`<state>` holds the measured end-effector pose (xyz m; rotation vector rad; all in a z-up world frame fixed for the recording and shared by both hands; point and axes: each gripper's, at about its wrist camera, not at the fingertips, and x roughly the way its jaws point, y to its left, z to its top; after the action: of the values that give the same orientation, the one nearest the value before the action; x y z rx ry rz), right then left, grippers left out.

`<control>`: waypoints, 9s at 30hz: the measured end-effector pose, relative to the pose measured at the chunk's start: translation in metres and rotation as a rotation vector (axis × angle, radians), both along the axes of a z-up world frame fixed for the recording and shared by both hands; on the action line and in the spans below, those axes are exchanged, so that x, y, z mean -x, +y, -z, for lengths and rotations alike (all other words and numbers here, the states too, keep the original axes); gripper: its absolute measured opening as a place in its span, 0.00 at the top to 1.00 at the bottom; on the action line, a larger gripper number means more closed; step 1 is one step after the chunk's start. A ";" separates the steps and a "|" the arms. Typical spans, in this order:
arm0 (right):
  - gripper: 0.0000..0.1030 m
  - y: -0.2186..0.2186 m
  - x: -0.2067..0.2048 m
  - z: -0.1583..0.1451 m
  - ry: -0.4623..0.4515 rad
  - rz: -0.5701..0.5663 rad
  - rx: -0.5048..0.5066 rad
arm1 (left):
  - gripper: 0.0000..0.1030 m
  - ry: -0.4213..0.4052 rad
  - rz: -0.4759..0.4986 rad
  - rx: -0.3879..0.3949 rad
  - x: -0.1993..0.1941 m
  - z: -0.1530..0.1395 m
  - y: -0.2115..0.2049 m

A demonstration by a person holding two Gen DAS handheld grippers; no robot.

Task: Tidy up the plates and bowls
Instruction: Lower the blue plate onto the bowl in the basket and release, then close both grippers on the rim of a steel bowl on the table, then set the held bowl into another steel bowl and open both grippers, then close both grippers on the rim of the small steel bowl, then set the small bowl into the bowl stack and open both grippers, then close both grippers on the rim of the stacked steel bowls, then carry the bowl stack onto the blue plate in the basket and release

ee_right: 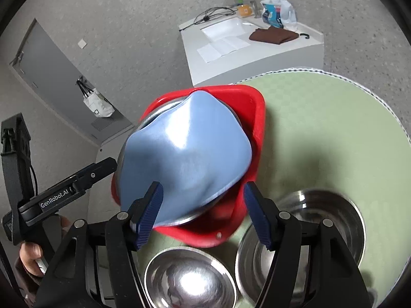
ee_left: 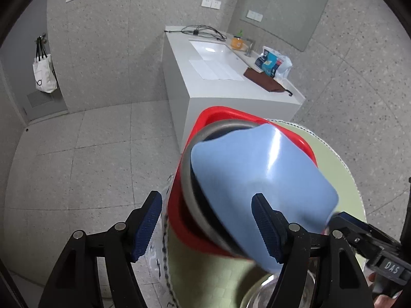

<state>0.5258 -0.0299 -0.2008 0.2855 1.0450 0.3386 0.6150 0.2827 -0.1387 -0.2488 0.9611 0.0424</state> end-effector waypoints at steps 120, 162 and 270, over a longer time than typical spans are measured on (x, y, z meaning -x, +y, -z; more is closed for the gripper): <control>0.39 -0.213 0.206 0.042 0.060 0.303 0.114 | 0.31 0.012 0.457 -0.108 0.158 0.069 -0.304; 0.80 -0.112 0.086 0.029 0.047 0.104 0.142 | 0.78 0.082 0.426 -0.065 0.021 0.042 -0.252; 0.59 0.041 -0.003 0.015 0.077 0.212 -0.090 | 0.60 0.094 0.265 0.036 -0.097 0.030 -0.020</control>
<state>0.5292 0.0110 -0.2153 0.4892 1.0653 0.1848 0.7116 0.2626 -0.1684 -0.1519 1.0819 -0.2078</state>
